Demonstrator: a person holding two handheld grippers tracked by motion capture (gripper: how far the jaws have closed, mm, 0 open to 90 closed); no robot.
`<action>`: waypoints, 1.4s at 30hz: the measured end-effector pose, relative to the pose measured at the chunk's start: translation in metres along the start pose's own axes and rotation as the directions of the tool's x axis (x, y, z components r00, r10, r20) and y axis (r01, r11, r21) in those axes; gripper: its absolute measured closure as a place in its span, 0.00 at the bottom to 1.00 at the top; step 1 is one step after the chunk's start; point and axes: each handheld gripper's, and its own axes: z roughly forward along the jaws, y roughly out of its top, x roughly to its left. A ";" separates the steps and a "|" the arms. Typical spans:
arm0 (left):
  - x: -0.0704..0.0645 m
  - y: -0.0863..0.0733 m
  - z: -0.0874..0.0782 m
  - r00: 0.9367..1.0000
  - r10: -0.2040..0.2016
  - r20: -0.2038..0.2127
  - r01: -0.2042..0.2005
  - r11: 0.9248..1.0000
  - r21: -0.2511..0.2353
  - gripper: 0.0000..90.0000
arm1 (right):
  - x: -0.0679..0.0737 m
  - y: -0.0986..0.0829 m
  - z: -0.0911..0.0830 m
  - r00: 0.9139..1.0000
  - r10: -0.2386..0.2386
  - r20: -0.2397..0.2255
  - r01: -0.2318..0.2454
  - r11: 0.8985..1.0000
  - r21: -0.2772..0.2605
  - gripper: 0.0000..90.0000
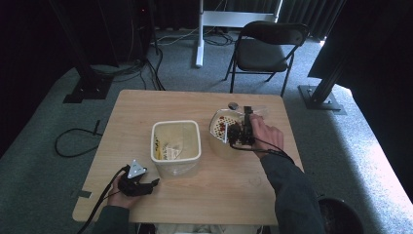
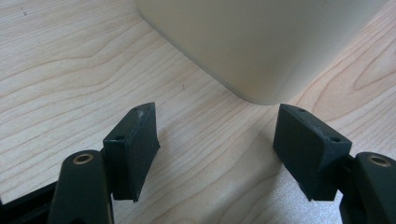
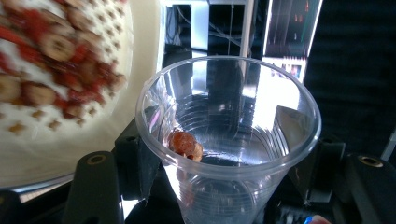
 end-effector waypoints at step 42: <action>0.000 0.000 0.000 1.000 -0.001 0.001 0.001 1.000 -0.001 0.35 | -0.016 -0.021 0.000 0.957 0.269 -0.107 -0.275 0.961 -0.041 0.38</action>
